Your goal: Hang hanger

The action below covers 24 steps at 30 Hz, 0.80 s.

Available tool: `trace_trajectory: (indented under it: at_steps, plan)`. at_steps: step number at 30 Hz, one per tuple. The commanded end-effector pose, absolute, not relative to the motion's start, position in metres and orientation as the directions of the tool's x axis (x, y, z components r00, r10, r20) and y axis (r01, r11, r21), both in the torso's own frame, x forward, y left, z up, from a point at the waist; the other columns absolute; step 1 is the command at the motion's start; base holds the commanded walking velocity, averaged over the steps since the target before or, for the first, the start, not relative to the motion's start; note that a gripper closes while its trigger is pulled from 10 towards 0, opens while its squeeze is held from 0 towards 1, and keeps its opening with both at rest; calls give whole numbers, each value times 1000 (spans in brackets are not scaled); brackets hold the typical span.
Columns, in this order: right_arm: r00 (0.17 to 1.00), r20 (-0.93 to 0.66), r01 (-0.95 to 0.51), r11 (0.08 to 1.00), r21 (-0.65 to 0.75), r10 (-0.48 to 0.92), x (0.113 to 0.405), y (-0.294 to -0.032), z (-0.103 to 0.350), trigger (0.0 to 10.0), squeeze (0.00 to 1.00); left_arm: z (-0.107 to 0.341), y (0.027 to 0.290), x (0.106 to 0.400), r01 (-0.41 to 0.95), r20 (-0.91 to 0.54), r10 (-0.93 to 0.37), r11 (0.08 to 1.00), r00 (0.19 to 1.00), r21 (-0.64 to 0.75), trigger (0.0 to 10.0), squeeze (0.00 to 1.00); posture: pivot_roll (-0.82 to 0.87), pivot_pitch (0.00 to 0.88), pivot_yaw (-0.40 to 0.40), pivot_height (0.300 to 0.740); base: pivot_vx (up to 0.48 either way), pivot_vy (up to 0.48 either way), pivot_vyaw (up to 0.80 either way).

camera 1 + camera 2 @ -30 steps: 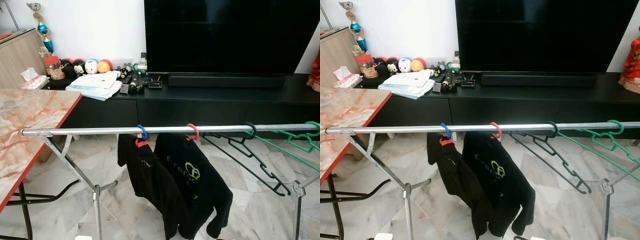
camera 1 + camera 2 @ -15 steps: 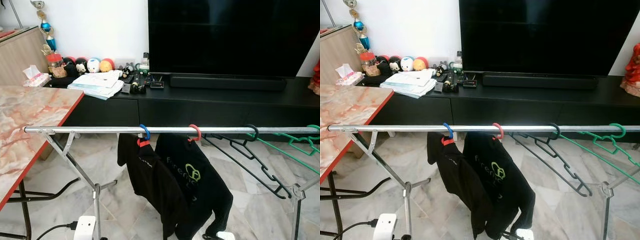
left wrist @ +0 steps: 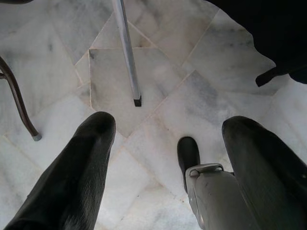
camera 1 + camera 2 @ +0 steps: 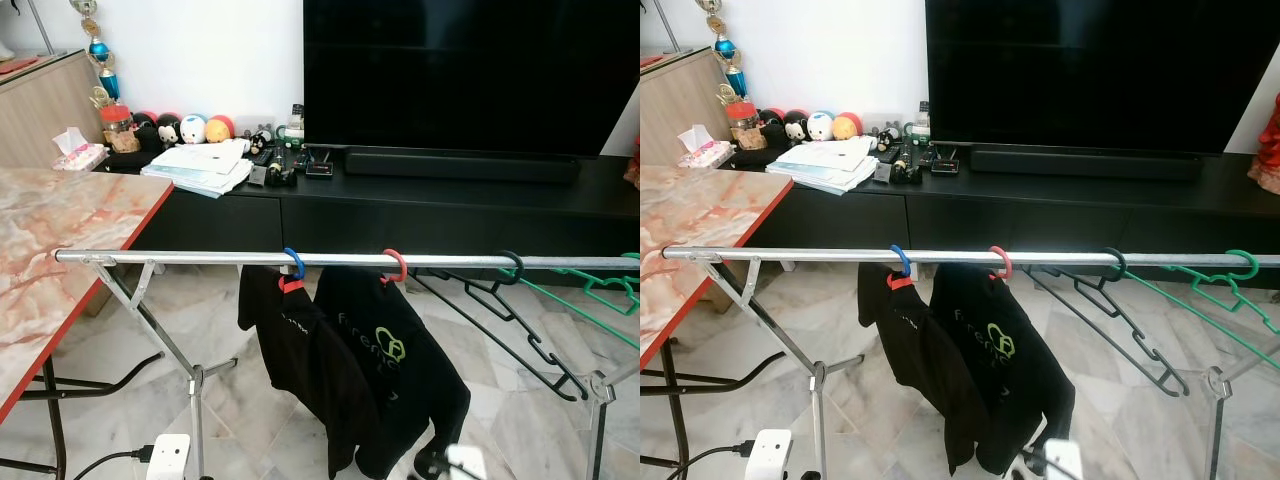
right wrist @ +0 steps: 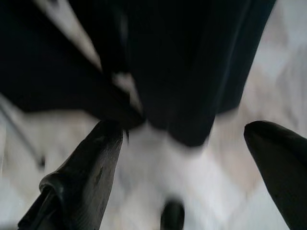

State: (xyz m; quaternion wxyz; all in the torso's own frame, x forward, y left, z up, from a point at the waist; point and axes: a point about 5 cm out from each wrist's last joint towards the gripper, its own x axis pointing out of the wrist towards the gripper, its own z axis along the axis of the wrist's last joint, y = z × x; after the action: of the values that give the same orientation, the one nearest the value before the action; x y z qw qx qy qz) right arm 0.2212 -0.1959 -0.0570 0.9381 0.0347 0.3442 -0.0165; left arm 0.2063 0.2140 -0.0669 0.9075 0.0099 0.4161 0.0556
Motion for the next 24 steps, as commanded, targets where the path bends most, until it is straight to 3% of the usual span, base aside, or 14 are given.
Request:
trace_trajectory:
  at_steps: [1, 6, 8, 13, 16, 19, 24]
  plan:
    - [807, -591, 63, 995, 75, -7, 230, -197, -49, 10000, 0, -72, 217, 197, -108, -771, 115, 992, 626, 59, 10000, 0, 35, 0, 8, 740, 0, 0, 0]
    - [898, -439, 55, 980, 192, 36, 240, -196, -34, 10000, 0, -73, 217, 195, -85, -782, 109, 994, 613, 72, 10000, 0, 39, 0, -7, 740, 0, 0, 0]
    - [925, -372, -8, 985, 173, 73, 239, -196, -28, 10000, 0, -73, 217, 195, -98, -779, 113, 993, 616, 67, 10000, 0, 26, 0, -12, 740, 0, 0, 0]
    - [954, -298, -4, 998, 64, 23, 224, -224, -18, 10000, 0, -74, 217, 193, -89, -780, 106, 994, 616, 65, 10000, 0, 8, 0, -5, 740, 0, 0, 0]
    - [972, -232, -7, 993, 114, 34, 230, -227, -3, 10000, 0, -74, 217, 192, -79, -782, 101, 995, 615, 66, 10000, 0, -2, 0, 2, 740, 0, 0, 0]
    - [990, -106, -82, 988, 132, 97, 243, -211, 31, 10000, 0, -74, 218, 192, -84, -780, 103, 994, 618, 66, 10000, 0, 1, 0, 2, 740, 0, 0, 0]
    - [991, -37, -120, 978, 169, 127, 258, -196, 55, 10000, 0, -73, 218, 193, -111, -770, 110, 993, 628, 51, 10000, 0, 16, 0, -9, 740, 0, 0, 0]
